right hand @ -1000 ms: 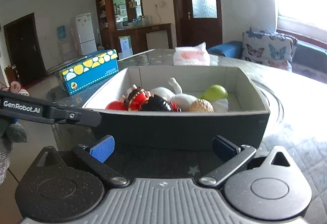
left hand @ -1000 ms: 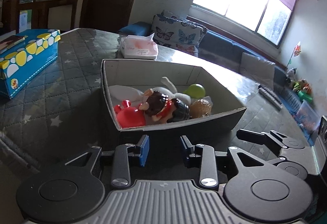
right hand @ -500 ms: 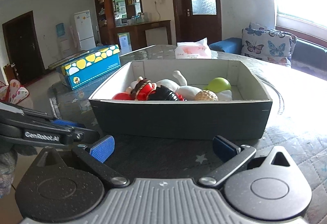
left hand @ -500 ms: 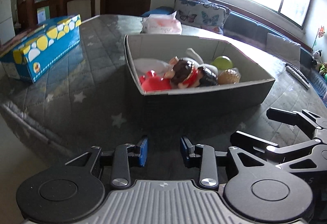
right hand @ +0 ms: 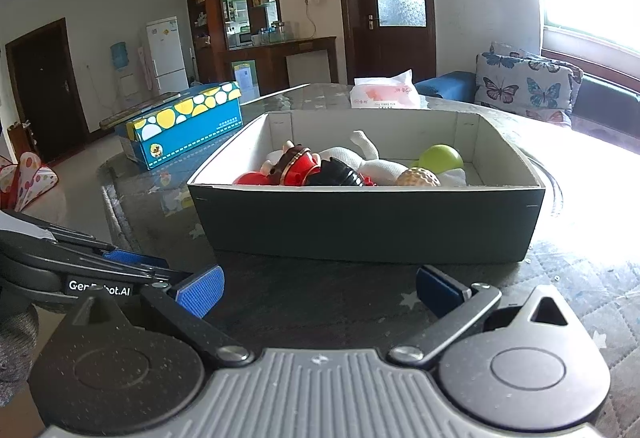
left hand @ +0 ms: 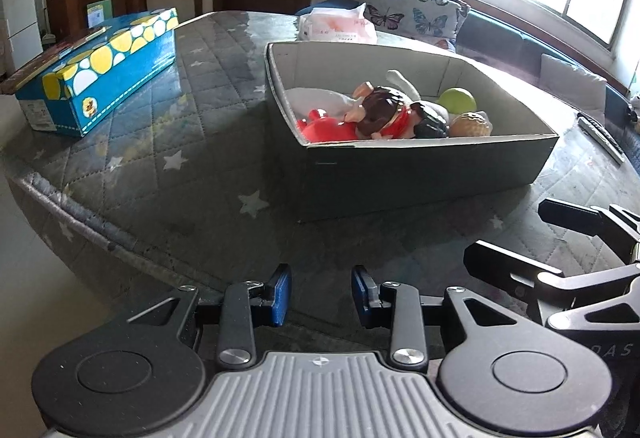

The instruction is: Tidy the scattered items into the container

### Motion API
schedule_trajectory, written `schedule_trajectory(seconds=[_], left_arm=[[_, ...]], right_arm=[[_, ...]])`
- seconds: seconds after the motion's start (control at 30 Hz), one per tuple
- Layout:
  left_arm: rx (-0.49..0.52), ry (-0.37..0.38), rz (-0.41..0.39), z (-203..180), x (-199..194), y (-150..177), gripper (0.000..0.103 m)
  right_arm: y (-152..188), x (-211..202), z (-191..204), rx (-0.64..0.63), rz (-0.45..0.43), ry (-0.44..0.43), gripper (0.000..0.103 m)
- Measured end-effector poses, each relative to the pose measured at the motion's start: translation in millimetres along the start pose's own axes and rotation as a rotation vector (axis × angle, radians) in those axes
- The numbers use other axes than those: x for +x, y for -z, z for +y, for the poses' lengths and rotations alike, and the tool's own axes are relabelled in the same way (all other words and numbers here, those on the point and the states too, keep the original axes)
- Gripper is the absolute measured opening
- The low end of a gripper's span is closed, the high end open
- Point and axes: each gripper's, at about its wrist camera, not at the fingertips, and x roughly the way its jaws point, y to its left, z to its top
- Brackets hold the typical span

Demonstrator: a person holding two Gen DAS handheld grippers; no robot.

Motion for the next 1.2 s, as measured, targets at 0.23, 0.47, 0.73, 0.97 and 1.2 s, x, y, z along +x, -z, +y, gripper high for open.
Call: schedule_trajectory(seconds=[0.23,0.47,0.73,0.97,1.2], left_arm=[[-0.015,-0.011,0.000,5.5,0.4,3.0,0.035],[-0.020,-0.008,0.013,5.4,2.9,5.5,0.035],[-0.024,-0.004,0.018,4.5,3.8,6.4,0.035],[-0.014,-0.004,0.014,1.2,2.9,7.2,0.035],[-0.004,-0.003,0.016,-3.2,3.1,8.6,0.034]], right_arm=[[1.7,2.6,1.6,0.010,0.015,0.007,0.103],[2.3,2.4,4.3,0.002,0.019,0.008,0.103],[3.4,2.4,4.9,0.006,0.019,0.004,0.103],[5.2,1.4,6.1,0.010,0.017,0.001,0.103],[6.8,1.0,7.5,0.009,0.019,0.002,0.103]])
